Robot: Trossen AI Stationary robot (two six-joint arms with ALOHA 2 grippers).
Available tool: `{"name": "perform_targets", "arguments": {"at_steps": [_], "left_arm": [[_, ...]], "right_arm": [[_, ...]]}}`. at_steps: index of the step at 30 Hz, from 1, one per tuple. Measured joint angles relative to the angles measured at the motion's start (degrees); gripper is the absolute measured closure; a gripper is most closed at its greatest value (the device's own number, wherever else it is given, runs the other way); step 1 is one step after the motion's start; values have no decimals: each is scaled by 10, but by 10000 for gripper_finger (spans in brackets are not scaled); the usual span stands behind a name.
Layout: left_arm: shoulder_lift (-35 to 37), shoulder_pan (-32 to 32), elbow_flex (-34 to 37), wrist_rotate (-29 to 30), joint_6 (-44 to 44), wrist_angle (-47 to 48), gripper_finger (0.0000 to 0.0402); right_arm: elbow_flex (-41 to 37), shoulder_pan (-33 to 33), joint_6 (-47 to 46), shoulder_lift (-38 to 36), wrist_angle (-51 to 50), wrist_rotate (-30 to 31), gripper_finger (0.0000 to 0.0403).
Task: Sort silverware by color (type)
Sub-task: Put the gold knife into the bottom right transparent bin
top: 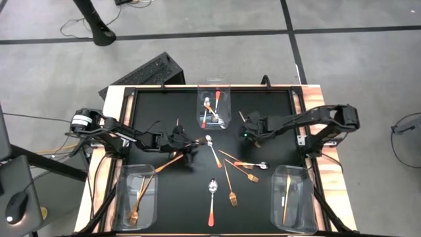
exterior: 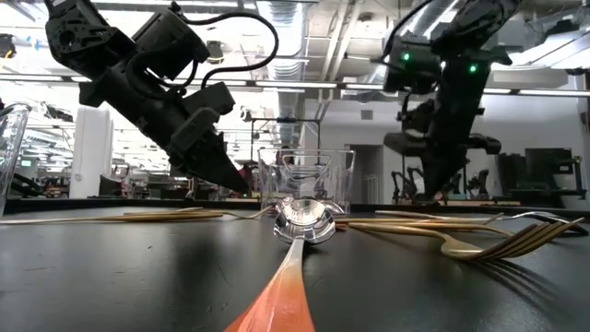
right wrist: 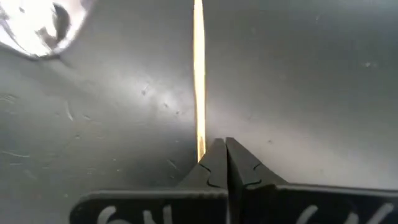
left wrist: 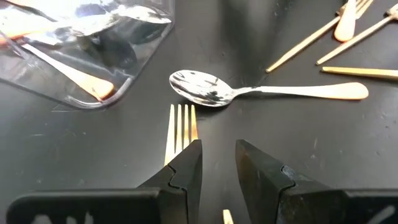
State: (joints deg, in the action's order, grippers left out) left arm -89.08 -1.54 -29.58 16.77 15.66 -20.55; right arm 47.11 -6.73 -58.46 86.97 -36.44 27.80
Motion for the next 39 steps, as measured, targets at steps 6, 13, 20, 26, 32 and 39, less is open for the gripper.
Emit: {"name": "perform_targets", "arguments": {"at_steps": [6, 13, 20, 26, 32, 39], "left_arm": [[0, 0, 0, 16, -9, -28, 317], [0, -1, 0, -3, -9, -34, 317], [0, -1, 0, -10, -4, -18, 317], [0, -1, 0, 4, -6, -24, 317], [0, -1, 0, 3, -6, -27, 317], [0, -11, 0, 0, 8, 1, 317]], "right_arm": [[0, -10, 17, -7, 19, 15, 363], [1, -29, 93, 83, 122, 33, 296], [5, -34, 89, 143, 125, 41, 252], [5, -29, 98, 149, 120, 21, 311], [6, -32, 121, 147, 111, 14, 388], [-1, -22, 124, 97, 74, -5, 392]]}}
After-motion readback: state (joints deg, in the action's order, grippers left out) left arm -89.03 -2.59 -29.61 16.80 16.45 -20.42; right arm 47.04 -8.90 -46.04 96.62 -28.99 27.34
